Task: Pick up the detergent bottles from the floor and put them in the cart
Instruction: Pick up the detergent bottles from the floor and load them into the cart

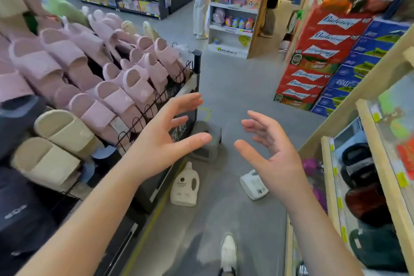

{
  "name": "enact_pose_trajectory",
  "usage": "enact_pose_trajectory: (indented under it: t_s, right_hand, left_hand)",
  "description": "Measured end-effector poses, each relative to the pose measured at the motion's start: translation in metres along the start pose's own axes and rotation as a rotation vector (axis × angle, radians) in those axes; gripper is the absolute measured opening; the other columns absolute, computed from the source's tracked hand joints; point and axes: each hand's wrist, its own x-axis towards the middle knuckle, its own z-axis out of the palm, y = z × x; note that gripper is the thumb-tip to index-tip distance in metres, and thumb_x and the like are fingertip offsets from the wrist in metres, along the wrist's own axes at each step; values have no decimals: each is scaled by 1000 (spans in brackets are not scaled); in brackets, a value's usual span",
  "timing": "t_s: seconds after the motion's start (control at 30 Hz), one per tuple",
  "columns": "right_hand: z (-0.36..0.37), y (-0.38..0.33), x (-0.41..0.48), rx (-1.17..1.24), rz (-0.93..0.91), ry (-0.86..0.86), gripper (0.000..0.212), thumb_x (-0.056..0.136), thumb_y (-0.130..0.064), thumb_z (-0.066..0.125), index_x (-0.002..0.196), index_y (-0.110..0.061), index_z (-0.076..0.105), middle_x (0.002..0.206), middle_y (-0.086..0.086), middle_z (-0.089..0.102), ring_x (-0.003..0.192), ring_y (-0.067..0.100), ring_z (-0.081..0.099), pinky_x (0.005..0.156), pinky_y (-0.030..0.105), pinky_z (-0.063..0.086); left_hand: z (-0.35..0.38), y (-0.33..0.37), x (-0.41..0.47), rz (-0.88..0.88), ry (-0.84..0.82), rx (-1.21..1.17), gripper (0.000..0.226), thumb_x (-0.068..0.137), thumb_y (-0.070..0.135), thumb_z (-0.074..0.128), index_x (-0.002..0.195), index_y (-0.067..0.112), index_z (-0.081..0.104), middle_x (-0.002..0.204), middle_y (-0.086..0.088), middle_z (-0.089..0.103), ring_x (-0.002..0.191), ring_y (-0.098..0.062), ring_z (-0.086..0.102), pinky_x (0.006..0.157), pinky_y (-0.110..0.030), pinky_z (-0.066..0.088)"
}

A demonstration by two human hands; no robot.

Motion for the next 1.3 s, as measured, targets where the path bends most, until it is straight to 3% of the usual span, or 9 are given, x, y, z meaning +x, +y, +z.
enact_pose_trajectory:
  t_s: [0.43,0.6,0.73,0.93,1.13,1.3]
  right_hand:
    - [-4,112,194,154,43,-232,54,86,-44,79,136,-44,59,130,-19,69,131,5,61,116,39,46]
    - [28,144,238,142,96,-314,53,81,-56,76,130,-53,57,127,-20,69,130,6,62,116,33,44]
    - [66,193,253,121,170,-331,54,81,-56,77,131,-51,58,126,-16,70,126,6,64,114,34,47]
    - [124,326,239,110,365,-349,51,85,-46,85,129,-50,59,123,-16,71,122,4,66,114,36,49]
    - [180,495,206,61,533,-351,55,84,-48,83,133,-42,59,120,-14,72,120,4,67,114,39,51]
    - [229,625,194,-9,554,-349,64,84,-47,86,139,-33,58,121,-12,70,118,5,67,110,34,52]
  left_hand:
    - [22,-90,127,-259,164,56,69,93,42,80,153,30,47,150,18,58,147,-6,49,122,-47,42]
    - [21,-137,142,-366,253,9,69,88,49,76,150,33,49,149,17,59,146,-6,50,122,-48,43]
    - [24,-194,141,-465,294,-32,70,87,50,75,150,30,50,150,13,59,145,-5,51,120,-44,44]
    - [52,-327,116,-636,337,-92,70,84,57,78,146,37,52,147,16,61,140,3,54,120,-38,45]
    - [105,-482,72,-774,310,-89,71,85,61,79,147,39,53,146,19,60,137,9,53,120,-33,45]
    - [159,-617,49,-857,309,-150,68,89,49,79,149,35,51,147,15,59,138,3,53,120,-30,43]
